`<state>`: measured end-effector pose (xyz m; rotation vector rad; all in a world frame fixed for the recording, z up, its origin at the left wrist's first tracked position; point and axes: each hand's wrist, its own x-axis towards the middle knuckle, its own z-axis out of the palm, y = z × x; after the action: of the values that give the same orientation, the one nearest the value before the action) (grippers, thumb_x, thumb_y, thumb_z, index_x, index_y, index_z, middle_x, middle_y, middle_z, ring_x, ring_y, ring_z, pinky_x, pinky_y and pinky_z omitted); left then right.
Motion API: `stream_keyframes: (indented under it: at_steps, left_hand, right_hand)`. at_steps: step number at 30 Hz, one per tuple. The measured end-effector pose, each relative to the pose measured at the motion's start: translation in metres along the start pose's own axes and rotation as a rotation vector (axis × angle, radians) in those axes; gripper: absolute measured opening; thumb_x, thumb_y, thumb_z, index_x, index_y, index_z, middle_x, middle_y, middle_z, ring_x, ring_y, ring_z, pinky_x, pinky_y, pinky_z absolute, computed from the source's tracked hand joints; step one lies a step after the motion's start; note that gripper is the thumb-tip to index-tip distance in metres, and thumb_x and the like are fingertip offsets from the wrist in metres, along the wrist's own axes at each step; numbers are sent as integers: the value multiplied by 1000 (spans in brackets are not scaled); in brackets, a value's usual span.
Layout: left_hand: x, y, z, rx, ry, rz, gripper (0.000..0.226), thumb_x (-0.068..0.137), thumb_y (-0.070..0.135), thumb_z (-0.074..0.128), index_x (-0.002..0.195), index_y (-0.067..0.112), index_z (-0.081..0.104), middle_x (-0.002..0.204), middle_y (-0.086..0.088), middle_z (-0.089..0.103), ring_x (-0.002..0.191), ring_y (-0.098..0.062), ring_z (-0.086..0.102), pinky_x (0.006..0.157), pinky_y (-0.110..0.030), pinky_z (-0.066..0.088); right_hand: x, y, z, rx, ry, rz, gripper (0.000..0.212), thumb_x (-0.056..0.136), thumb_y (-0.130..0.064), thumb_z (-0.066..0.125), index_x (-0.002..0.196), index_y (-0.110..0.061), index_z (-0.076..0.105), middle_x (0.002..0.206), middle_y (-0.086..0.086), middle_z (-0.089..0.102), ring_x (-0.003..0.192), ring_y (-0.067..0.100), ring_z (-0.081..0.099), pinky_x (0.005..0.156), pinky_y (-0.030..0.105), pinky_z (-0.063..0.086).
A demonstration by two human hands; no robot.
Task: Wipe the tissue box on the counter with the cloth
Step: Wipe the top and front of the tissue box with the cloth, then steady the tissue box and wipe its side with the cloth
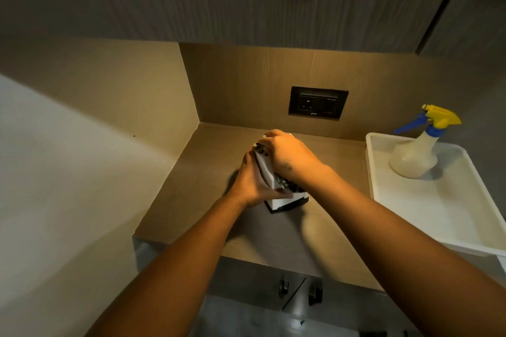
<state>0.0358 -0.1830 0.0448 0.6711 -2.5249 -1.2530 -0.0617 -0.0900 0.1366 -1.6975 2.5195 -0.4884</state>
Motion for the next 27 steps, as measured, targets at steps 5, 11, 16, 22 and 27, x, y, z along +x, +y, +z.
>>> stream_keyframes:
  at_steps: [5,11,16,22,27]
  left_hand:
    - [-3,-2,-6,-49,-28,-8,150,33,68,96,154,26,17,151,3,35,140,-18,39,113,-45,42]
    - [-7,0,-9,-23,-64,-32,150,36,65,98,154,27,14,155,1,36,140,-19,40,114,-47,42]
    - [-8,-1,-16,19,-114,-43,152,36,60,101,158,27,15,160,0,34,146,-22,37,117,-51,40]
    - [-18,12,-35,41,-43,-139,152,42,87,78,163,27,8,172,0,12,153,-26,24,119,-49,31]
    - [17,70,-13,313,93,-91,90,98,71,30,164,12,10,173,-8,6,159,-28,3,125,-50,5]
  right_hand:
    - [21,15,-6,-14,28,195,32,88,-3,48,114,-9,66,113,12,57,99,32,58,81,39,49]
    - [13,35,-2,108,55,348,19,88,-3,53,83,-14,67,87,6,64,82,24,62,71,35,50]
    - [-19,60,-9,746,283,455,27,97,-19,53,119,-15,68,115,1,67,102,13,58,87,26,45]
    - [-108,97,32,1596,367,855,38,97,-24,54,134,-19,54,123,14,61,109,35,60,93,49,48]
    - [-126,88,52,1656,385,913,39,97,-23,53,135,-19,52,117,12,62,106,33,60,91,48,50]
